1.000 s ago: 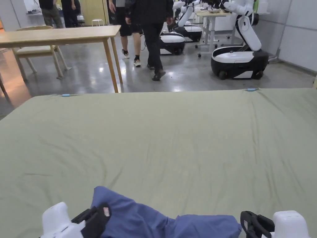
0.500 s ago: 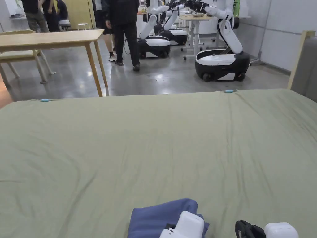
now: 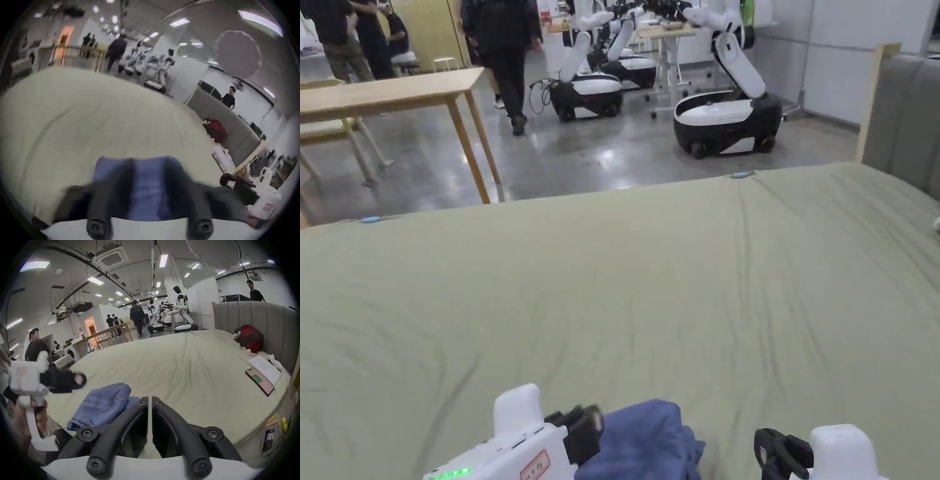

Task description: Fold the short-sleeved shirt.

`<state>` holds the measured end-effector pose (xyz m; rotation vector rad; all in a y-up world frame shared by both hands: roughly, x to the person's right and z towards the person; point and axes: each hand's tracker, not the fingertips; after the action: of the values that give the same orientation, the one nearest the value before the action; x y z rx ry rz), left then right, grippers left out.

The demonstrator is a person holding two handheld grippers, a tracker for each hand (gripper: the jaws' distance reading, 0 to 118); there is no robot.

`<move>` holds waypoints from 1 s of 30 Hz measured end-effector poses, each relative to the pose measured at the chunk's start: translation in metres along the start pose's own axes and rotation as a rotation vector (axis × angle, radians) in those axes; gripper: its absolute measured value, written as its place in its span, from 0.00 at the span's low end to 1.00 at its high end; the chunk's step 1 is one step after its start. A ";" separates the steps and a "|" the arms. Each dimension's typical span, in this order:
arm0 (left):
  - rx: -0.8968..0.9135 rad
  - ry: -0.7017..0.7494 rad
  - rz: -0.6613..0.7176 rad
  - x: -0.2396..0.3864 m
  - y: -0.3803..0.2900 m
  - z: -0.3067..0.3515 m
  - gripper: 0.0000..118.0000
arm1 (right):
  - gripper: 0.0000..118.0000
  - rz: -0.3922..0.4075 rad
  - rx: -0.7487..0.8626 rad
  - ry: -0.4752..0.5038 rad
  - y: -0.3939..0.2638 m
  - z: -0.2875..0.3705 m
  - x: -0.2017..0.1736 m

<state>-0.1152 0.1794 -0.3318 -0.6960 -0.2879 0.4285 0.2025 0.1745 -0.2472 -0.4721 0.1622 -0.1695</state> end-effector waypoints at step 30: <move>-0.136 -0.316 0.455 -0.158 -0.052 0.017 1.00 | 0.05 -0.163 -0.263 0.176 -0.031 -0.118 -0.015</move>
<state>-0.2451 0.0788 -0.3022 -0.8285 -0.4617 0.9644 0.1608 0.0986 -0.3341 -0.7333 0.3209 -0.3529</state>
